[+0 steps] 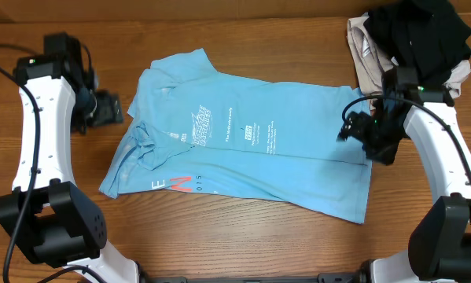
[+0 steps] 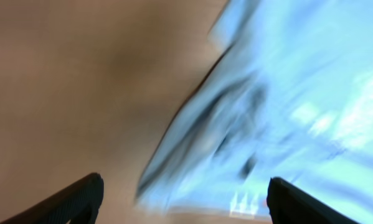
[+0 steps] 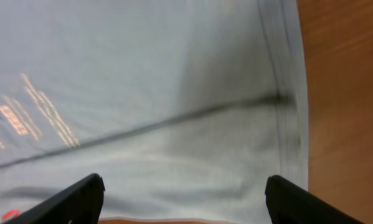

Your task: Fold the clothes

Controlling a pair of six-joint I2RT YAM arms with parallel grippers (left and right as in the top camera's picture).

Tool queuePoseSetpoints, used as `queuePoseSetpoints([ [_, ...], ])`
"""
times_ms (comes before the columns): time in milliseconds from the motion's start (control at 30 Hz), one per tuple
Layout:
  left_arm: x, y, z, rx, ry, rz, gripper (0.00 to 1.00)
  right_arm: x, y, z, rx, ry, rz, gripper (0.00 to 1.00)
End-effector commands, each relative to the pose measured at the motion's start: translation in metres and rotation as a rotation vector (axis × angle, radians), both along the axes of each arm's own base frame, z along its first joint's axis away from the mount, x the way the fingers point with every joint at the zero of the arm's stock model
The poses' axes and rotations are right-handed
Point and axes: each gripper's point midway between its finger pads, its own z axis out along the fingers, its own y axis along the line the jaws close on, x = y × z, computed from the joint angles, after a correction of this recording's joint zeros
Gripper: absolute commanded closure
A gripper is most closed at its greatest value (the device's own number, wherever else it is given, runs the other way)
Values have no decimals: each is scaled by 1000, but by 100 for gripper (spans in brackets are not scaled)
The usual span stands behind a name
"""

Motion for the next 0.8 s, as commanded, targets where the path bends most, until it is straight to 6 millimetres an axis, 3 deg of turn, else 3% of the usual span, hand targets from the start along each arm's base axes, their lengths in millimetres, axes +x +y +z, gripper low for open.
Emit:
queuePoseSetpoints([
  [0,40,-48,15,-140,-174,-260,16,23,1,18,-7,-132,79,10],
  [167,97,-80,13,-101,-335,-359,15,50,0,30,-22,-254,131,9],
  [400,165,-110,-28,-44,-372,-419,13,57,4,35,-37,-299,217,9],
  [600,212,-115,-60,-34,-430,-428,13,53,4,34,-35,-284,227,9],
  [767,235,-116,-79,-27,-487,-431,13,49,4,33,-32,-269,227,9],
])
